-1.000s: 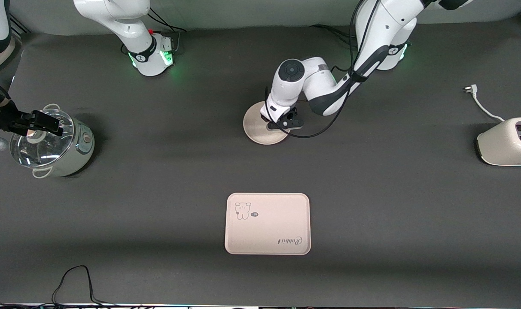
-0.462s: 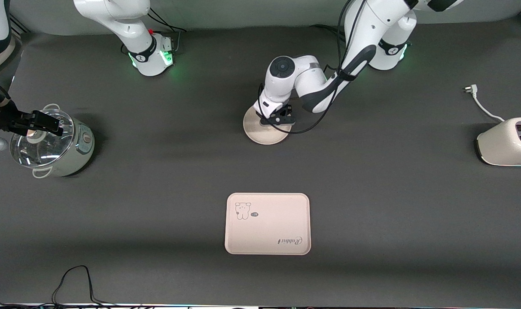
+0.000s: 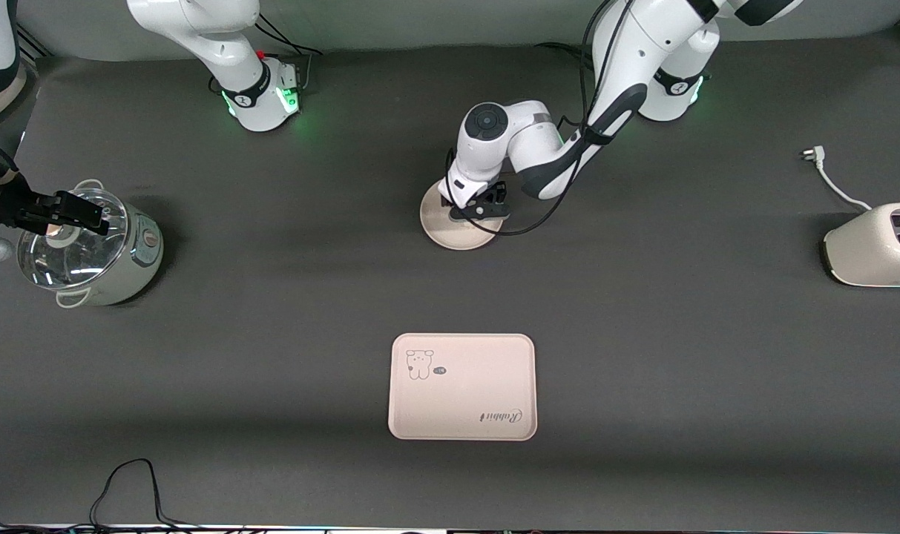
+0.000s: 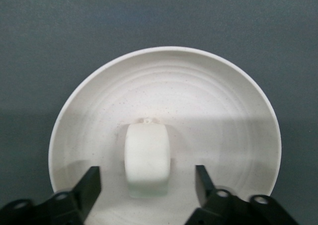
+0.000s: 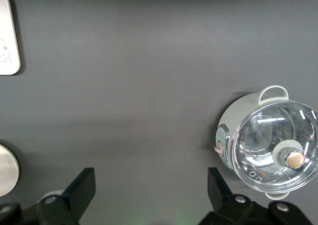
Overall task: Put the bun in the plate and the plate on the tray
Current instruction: 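Lower the bun onto the plate and open the left gripper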
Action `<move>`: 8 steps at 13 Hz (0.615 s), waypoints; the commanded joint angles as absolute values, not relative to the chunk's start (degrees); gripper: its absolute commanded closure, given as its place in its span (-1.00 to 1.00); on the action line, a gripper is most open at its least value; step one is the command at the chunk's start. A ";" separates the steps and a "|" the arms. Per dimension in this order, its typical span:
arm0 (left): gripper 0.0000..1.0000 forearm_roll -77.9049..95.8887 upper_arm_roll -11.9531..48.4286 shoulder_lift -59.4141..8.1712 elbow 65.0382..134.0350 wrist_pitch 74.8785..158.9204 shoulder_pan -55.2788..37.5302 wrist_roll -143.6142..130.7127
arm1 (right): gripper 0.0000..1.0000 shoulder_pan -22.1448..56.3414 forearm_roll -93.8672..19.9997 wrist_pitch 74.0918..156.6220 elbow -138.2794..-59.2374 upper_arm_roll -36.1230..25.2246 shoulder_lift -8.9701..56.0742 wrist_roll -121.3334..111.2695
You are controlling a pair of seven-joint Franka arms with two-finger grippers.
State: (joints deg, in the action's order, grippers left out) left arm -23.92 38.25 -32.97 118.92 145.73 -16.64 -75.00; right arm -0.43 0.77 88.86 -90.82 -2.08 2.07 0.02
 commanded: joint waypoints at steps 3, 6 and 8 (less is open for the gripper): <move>-1.00 -25.14 37.62 -31.12 116.90 141.27 -17.75 -76.73 | -1.00 -0.26 0.97 89.38 -91.67 -2.29 1.23 -1.05; -1.00 -24.53 38.06 -29.36 111.29 131.51 -16.18 -75.85 | -1.00 0.09 0.97 89.04 -91.67 -2.20 0.88 -0.88; -1.00 -24.43 38.67 -28.22 108.64 127.89 -12.50 -75.24 | -1.00 0.44 0.44 89.03 -91.76 -2.02 0.62 -0.79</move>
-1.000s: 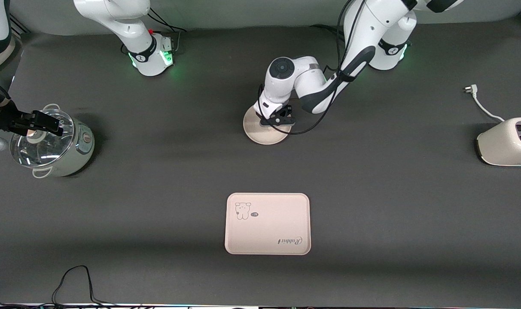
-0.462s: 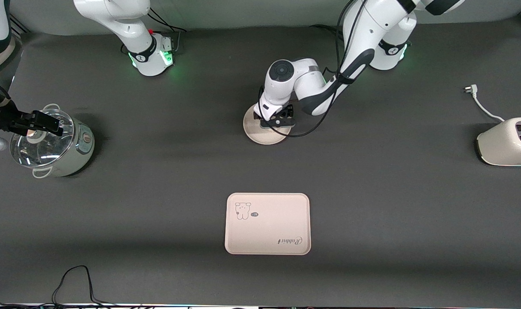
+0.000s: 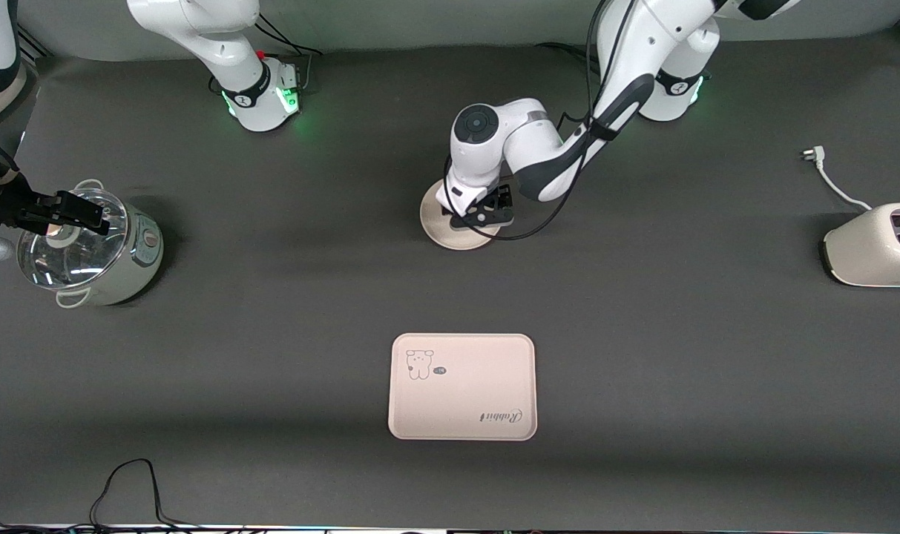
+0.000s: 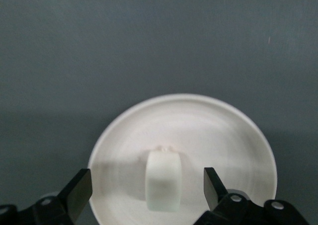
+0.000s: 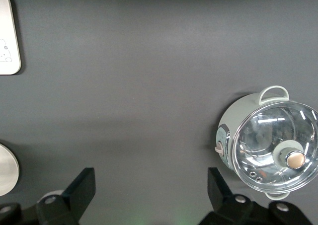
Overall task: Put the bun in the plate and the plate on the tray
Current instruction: 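Withdraw the left gripper while the right gripper reaches toward the plate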
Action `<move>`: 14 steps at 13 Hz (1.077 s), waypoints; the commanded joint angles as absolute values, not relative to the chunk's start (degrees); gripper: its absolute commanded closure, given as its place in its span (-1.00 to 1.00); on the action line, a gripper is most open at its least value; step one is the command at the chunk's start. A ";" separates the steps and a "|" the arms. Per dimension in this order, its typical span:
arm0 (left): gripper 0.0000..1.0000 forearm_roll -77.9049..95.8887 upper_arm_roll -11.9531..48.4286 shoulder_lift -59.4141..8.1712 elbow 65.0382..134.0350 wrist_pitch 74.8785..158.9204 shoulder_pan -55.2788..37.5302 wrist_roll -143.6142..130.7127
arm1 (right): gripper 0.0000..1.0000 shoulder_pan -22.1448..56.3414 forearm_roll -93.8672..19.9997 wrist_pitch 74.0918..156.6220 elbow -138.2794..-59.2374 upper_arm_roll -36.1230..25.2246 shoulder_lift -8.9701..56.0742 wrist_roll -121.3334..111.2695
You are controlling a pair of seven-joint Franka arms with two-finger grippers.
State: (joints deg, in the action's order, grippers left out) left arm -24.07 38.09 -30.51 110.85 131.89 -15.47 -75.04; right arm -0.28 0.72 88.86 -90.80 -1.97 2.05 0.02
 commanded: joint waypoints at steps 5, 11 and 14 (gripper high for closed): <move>-1.00 -22.69 44.71 -25.40 101.98 118.61 1.80 -70.34 | -1.00 1.58 -0.26 89.30 -93.16 -1.76 -0.35 -0.18; -1.00 -14.24 48.60 -24.62 86.75 96.26 20.02 -50.64 | -1.00 7.72 -3.50 89.38 -94.74 -1.76 -2.28 6.75; -1.00 -14.15 47.90 -18.99 88.16 91.16 29.33 -36.51 | -1.00 17.19 -4.39 89.56 -95.45 -1.58 -2.99 16.48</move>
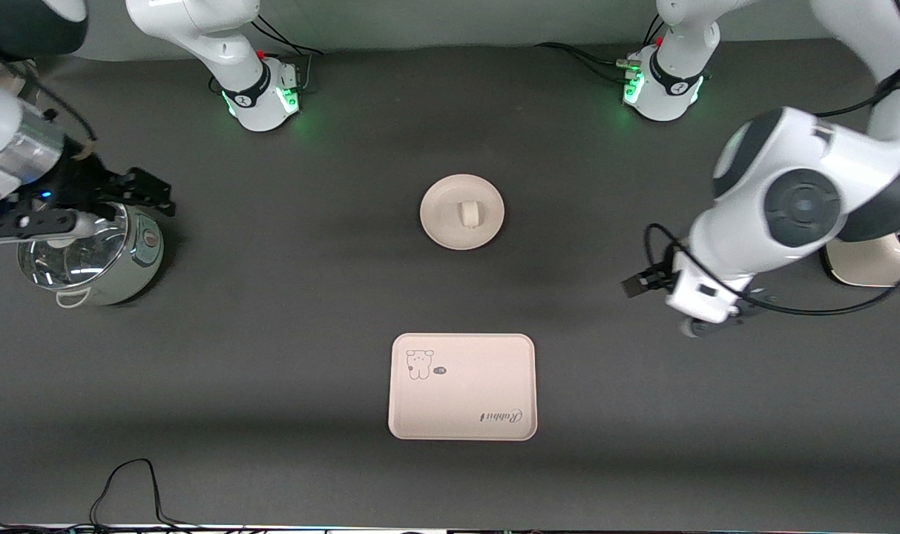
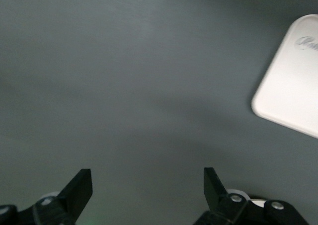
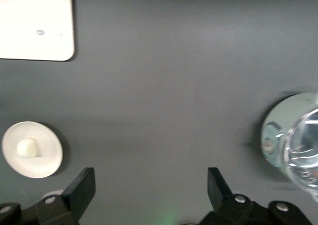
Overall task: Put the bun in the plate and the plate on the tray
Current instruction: 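Withdraw the left gripper while the right gripper reaches toward the plate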
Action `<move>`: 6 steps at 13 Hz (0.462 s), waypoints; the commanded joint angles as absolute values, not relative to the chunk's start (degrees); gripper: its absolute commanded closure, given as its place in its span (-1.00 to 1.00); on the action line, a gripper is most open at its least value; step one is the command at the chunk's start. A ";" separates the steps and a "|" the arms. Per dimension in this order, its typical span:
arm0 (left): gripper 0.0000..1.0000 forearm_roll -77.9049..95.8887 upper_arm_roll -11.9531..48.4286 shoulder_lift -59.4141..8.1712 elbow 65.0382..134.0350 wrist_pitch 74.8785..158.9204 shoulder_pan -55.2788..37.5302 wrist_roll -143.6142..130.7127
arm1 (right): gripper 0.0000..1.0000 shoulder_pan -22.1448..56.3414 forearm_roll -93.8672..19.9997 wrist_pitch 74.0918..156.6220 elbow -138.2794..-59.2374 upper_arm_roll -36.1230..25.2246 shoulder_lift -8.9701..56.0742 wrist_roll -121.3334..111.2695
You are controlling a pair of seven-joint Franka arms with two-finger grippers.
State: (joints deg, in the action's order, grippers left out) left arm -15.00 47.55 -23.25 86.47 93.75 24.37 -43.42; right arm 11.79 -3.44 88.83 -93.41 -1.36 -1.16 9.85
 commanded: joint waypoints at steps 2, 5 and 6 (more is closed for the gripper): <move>-1.00 -13.63 41.88 -17.41 87.45 90.97 29.19 -27.65 | -1.00 25.10 -5.01 90.96 -95.36 -1.58 -2.11 25.96; -1.00 -6.70 25.12 -12.32 88.15 91.23 21.40 -13.92 | -1.00 36.70 -4.92 94.91 -95.01 -1.58 0.08 40.29; -1.00 -5.37 18.35 -11.00 88.50 90.97 16.66 -10.75 | -1.00 39.87 -5.01 96.05 -94.75 -1.50 1.04 44.08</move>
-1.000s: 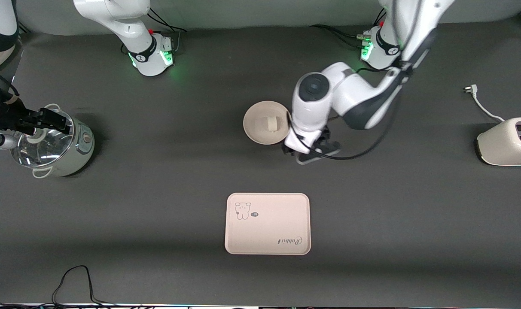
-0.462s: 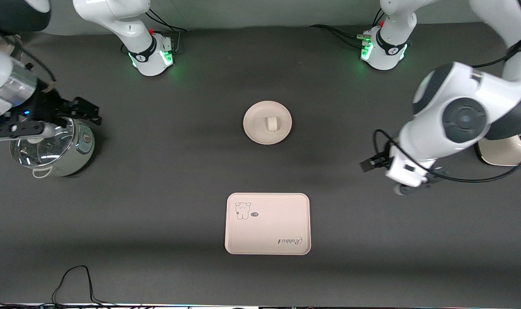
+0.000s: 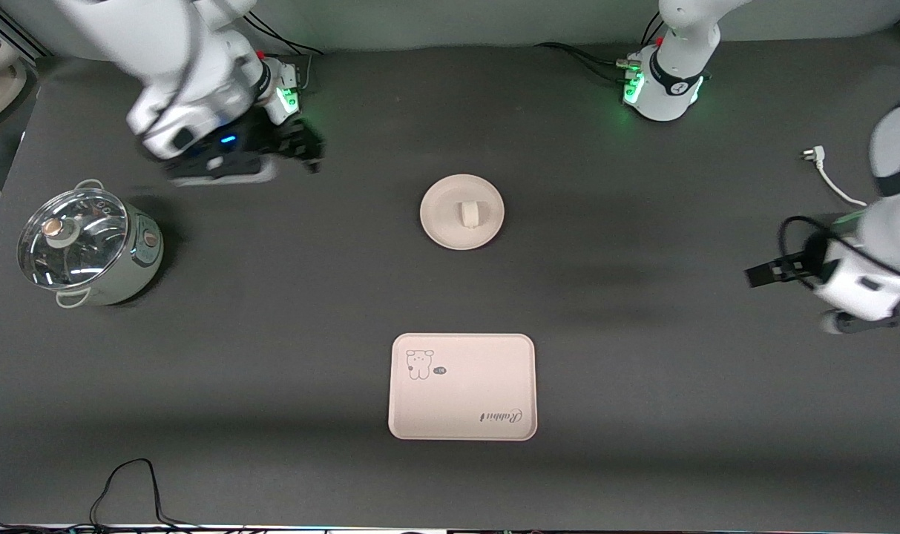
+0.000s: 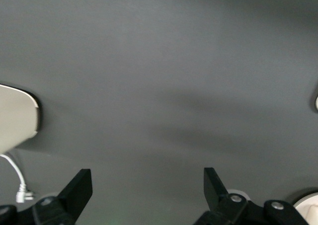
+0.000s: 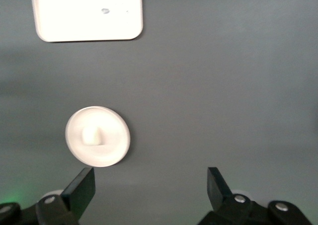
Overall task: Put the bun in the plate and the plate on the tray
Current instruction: 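Withdraw the left gripper while the right gripper reaches toward the plate, then lower the right gripper to the plate rim and grip it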
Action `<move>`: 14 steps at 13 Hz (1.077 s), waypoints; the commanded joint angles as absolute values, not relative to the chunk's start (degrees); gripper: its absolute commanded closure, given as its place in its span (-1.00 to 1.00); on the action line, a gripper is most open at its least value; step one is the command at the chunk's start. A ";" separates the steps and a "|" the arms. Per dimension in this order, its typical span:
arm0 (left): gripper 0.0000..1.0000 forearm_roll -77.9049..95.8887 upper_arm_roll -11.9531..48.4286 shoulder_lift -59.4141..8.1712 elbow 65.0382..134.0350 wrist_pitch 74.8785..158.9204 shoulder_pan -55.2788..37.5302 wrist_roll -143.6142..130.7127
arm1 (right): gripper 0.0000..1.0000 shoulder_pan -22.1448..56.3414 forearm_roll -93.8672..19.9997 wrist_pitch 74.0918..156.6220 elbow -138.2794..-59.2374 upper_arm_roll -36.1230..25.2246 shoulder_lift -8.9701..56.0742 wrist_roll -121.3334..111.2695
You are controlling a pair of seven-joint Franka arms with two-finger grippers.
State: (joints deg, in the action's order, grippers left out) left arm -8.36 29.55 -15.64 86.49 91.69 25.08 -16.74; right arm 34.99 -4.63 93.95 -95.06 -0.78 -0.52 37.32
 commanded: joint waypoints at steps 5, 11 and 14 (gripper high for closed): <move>-1.00 -2.11 2.29 -3.18 96.22 93.06 2.21 -5.36 | -1.00 45.44 -8.51 98.17 -95.27 0.53 2.99 45.98; -1.00 -2.02 -4.39 4.47 105.73 97.04 -3.96 -3.17 | -1.00 45.61 -9.76 115.89 -110.89 0.61 2.55 43.78; -1.00 -1.41 -4.31 6.06 105.91 95.45 -3.69 -2.46 | -1.00 45.70 -9.76 128.27 -121.25 0.62 3.16 40.69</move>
State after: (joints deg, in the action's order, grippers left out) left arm -2.48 -3.29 3.17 103.97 96.15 -2.56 -3.70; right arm 45.62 -8.69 120.74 -114.35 0.56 4.15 43.00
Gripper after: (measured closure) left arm 0.000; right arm 0.000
